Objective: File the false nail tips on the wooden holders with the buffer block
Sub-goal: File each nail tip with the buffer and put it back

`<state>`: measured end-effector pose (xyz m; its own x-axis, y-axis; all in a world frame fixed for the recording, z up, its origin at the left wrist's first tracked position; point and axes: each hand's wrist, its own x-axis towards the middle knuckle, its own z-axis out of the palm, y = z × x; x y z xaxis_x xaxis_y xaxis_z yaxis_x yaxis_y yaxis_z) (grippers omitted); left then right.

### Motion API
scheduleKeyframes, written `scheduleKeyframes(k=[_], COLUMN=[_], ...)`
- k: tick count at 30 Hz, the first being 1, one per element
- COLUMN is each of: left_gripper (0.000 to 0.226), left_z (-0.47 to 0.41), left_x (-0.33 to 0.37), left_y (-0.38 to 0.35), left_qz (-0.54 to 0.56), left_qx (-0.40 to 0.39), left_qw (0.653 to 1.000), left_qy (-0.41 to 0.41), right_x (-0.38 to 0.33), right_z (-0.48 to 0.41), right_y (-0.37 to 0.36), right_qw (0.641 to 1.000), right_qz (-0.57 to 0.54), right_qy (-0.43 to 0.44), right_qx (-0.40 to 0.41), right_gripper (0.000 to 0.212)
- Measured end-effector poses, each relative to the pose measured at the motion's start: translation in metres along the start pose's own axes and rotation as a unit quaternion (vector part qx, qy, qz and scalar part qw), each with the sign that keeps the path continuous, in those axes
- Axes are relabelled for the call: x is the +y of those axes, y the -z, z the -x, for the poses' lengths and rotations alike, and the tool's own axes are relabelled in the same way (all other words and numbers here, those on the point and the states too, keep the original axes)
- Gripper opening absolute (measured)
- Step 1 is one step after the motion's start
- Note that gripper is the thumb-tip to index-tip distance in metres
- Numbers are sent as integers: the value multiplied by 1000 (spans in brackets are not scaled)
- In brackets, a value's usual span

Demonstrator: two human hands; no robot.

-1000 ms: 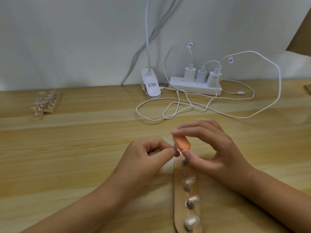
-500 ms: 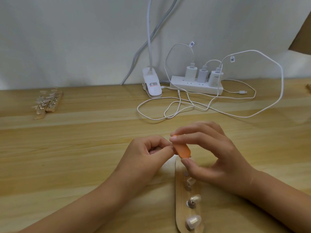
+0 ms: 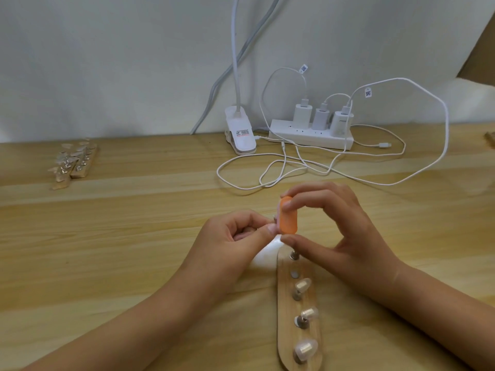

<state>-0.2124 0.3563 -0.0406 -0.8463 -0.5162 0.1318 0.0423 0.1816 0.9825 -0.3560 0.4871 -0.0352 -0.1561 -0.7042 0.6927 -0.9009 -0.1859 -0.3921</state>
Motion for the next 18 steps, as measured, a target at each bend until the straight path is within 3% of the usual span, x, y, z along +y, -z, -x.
scheduleKeyframes(k=[4, 8, 15, 18], left_gripper=[20, 20, 21, 26], left_z=[0, -1, 0, 0], left_x=[-1, -4, -5, -4], left_y=[0, 0, 0, 0], left_qz=[2, 12, -1, -5], left_qx=[-6, -13, -12, -8], left_qw=[1000, 1000, 1000, 1000], left_qy=[-3, -1, -9, -16], right_x=[0, 3, 5, -1], right_z=[0, 0, -1, 0], right_y=[-2, -1, -1, -2], right_qw=[1000, 990, 958, 967], right_qz=[-15, -99, -203, -208], right_qy=[2, -100, -204, -147], right_qx=[-12, 12, -11, -22], right_gripper=[29, 29, 30, 27])
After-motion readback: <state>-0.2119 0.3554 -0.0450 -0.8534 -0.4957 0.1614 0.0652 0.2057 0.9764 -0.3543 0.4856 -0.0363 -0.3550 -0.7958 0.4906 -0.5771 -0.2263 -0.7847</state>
